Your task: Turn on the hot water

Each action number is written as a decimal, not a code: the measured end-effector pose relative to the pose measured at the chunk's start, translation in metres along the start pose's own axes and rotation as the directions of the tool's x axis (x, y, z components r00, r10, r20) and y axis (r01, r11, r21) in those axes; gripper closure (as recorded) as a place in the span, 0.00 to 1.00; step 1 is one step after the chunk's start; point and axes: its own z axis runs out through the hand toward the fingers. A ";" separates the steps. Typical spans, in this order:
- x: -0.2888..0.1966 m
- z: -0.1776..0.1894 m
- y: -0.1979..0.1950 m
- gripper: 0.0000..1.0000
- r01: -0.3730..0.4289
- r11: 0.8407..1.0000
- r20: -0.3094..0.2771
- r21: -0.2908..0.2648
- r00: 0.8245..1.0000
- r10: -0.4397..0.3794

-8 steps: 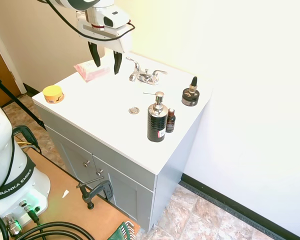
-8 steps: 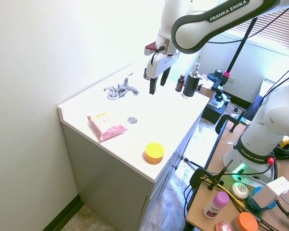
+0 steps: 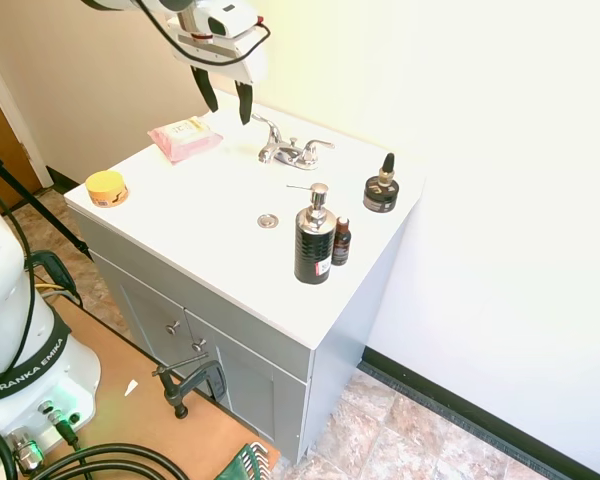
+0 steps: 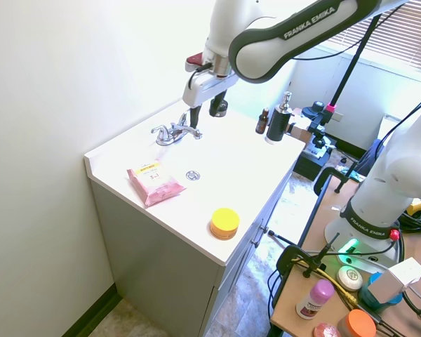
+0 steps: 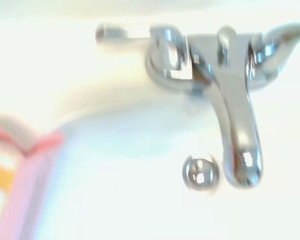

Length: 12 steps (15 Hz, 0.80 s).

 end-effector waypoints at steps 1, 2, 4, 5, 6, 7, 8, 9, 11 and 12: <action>0.001 0.012 -0.012 0.00 0.005 1.000 -0.043 0.015 0.999 -0.004; 0.003 0.022 -0.021 0.00 0.005 1.000 -0.082 0.023 0.997 -0.003; 0.011 0.032 -0.039 0.00 -0.001 0.999 -0.144 0.032 0.990 0.006; 0.016 0.033 -0.048 0.00 -0.006 0.999 -0.169 0.041 0.986 0.013; 0.019 0.035 -0.056 0.00 -0.011 0.999 -0.186 0.050 0.982 0.020; 0.023 0.037 -0.063 0.00 -0.013 0.998 -0.199 0.057 0.980 0.024; 0.025 0.040 -0.068 0.00 -0.013 0.998 -0.206 0.059 0.978 0.025; 0.027 0.045 -0.072 0.00 -0.013 0.998 -0.208 0.058 0.978 0.024; 0.030 0.057 -0.078 0.00 -0.011 0.999 -0.202 0.049 0.979 0.021; 0.031 0.063 -0.080 0.00 -0.011 0.999 -0.199 0.043 0.980 0.019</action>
